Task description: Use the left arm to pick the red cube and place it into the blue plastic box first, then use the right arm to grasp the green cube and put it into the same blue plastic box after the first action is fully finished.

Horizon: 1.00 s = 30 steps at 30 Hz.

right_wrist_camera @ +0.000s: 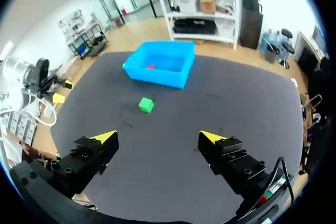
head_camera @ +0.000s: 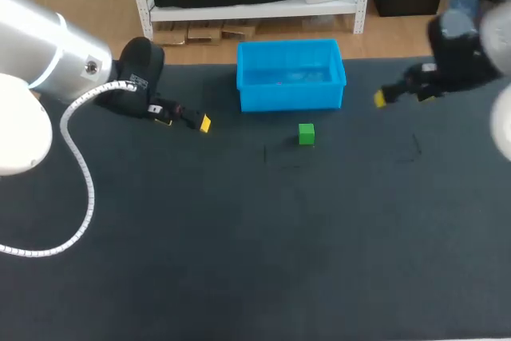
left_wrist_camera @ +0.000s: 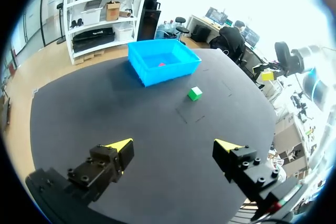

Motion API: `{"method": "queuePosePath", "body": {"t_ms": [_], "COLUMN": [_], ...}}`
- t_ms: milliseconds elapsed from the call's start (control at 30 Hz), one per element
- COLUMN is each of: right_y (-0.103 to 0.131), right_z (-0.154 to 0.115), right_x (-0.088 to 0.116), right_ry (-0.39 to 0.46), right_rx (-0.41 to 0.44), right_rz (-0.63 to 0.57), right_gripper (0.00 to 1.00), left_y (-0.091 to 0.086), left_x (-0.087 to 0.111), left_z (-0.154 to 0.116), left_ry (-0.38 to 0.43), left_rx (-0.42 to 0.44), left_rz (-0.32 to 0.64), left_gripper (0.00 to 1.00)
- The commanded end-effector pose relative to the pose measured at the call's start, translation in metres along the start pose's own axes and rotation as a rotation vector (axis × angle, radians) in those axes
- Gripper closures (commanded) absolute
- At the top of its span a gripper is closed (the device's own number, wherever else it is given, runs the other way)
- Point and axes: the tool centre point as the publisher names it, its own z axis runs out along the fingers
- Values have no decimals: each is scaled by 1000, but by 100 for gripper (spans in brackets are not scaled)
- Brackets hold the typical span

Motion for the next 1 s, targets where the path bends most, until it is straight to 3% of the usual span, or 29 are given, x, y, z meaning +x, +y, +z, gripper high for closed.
{"method": "queuePosePath", "body": {"t_ms": [33, 233, 333, 1000], "right_y": [26, 41, 47, 47], "right_z": [37, 60, 70, 70], "right_x": [-12, -17, -17, -17], "right_ry": [47, 76, 98, 98], "right_rx": [216, 316, 309, 309], "right_rz": [1, -30, -26, -26], "right_gripper": [0, 0, 0, 0], "left_y": [1, 1, 1, 1], "left_x": [0, 0, 0, 0], "left_z": [0, 0, 0, 0], "left_ry": [-2, -2, -2, -2], "left_rx": [6, 6, 6, 6], "left_rz": [2, 2, 2, 2], "left_gripper": [0, 0, 0, 0]}}
